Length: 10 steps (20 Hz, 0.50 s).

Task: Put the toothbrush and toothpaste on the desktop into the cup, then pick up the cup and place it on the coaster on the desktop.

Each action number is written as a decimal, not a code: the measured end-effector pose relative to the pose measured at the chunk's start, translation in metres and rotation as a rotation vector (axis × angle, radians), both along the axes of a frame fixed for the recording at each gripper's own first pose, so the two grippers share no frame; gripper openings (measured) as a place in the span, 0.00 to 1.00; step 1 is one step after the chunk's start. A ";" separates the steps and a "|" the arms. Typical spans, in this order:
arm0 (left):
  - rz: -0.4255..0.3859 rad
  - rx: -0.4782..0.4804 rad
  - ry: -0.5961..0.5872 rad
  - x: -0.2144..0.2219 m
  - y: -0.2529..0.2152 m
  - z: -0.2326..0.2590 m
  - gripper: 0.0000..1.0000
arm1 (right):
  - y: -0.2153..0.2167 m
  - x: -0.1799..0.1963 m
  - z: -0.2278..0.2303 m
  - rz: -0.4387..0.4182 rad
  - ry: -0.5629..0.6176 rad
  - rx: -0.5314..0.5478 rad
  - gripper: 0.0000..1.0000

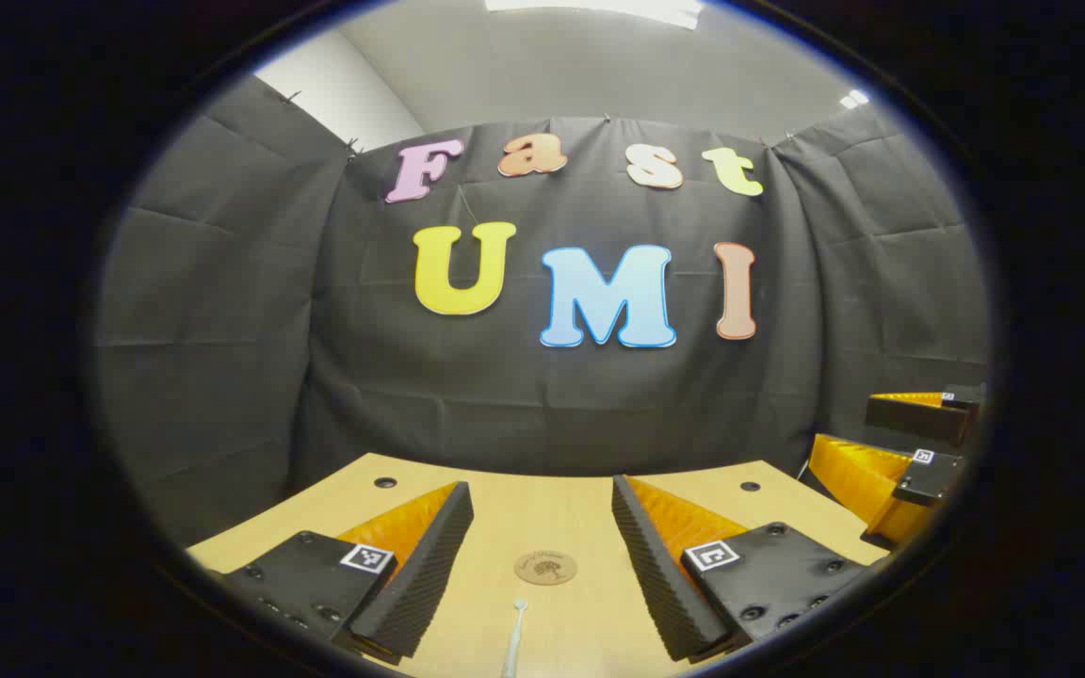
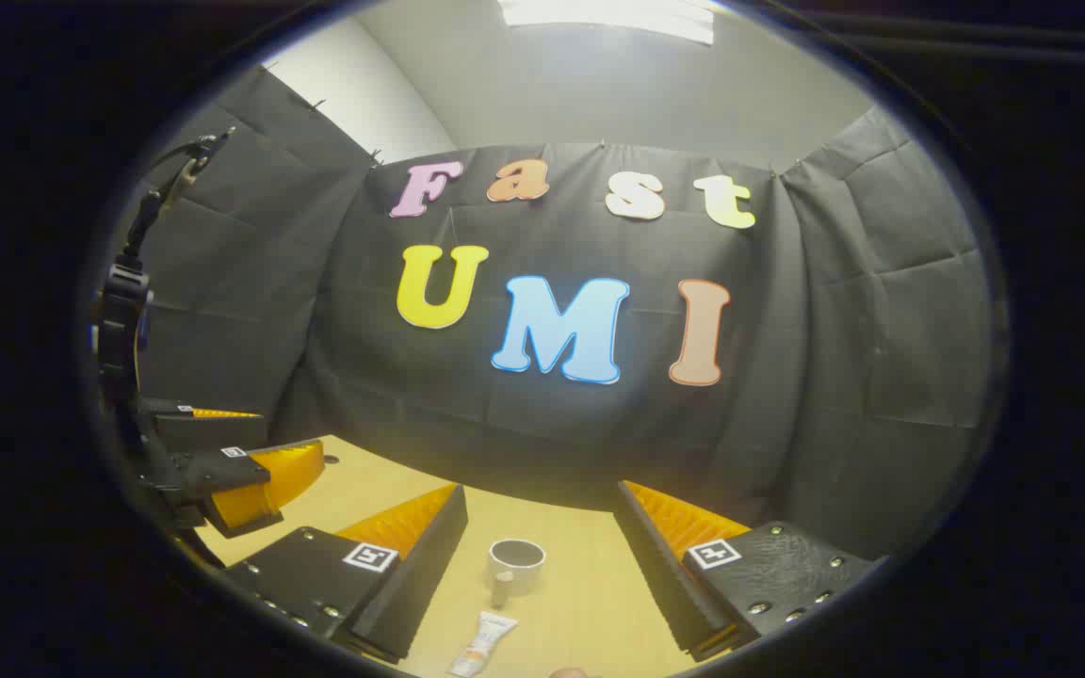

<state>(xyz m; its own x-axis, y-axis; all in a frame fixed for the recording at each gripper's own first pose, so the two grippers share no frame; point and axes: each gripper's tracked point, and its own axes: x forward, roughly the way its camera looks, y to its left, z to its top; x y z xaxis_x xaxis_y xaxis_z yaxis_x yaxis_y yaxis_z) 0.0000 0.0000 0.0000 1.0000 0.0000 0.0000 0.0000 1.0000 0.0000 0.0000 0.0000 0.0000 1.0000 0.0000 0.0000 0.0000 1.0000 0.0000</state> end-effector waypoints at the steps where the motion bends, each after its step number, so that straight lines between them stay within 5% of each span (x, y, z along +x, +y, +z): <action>1: -0.004 0.002 0.005 0.000 -0.001 -0.001 0.96 | 0.001 0.000 -0.003 0.001 0.006 0.002 0.95; 10: -0.091 0.071 0.028 -0.005 -0.008 -0.007 0.96 | 0.005 0.002 -0.027 -0.004 0.102 0.048 0.96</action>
<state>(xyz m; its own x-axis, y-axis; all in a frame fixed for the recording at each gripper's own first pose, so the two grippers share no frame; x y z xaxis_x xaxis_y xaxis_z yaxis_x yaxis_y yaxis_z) -0.0054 -0.0079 -0.0075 0.9955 -0.0893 -0.0315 0.0913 0.9934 0.0695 0.0025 0.0052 -0.0266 0.9948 -0.0012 -0.1021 0.0062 0.9988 0.0480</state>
